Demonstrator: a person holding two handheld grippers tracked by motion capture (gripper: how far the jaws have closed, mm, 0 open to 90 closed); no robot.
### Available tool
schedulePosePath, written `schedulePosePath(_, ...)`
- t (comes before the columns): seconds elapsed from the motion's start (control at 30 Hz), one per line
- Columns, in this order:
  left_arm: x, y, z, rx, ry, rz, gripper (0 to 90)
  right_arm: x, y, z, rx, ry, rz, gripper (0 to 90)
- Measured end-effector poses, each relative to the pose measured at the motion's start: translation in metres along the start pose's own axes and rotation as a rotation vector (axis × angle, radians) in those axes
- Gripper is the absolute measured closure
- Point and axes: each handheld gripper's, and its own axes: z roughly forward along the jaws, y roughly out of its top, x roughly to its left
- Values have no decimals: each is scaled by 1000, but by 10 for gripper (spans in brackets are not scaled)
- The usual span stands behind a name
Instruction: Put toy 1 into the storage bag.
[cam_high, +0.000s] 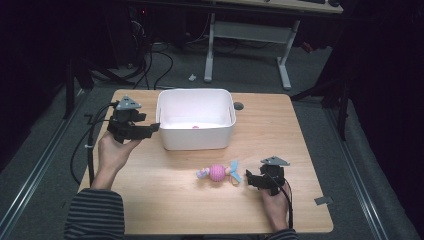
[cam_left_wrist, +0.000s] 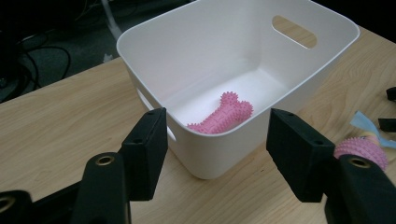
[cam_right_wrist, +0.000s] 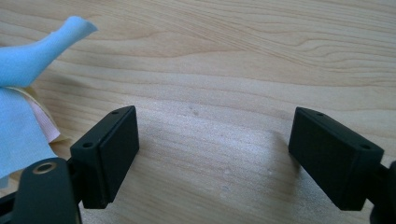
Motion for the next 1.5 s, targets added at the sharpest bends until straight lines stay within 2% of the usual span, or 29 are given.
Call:
schedulePosePath(0.57,1,-33,-19,-39,-1,-40,388,0,0,0,0,0,0,159)
schedulePosePath(0.67,1,-37,-20,-36,11,-42,389,0,0,0,0,0,0,159)
schedulePosePath(1.13,4,-62,-17,-35,-10,-92,390,0,0,0,0,0,1,160)
schedulePosePath(1.23,1,-67,-16,-33,27,-76,393,0,0,0,-1,0,0,159)
schedulePosePath(1.5,-2,-80,-14,-31,28,-85,394,0,0,0,-1,0,0,160)
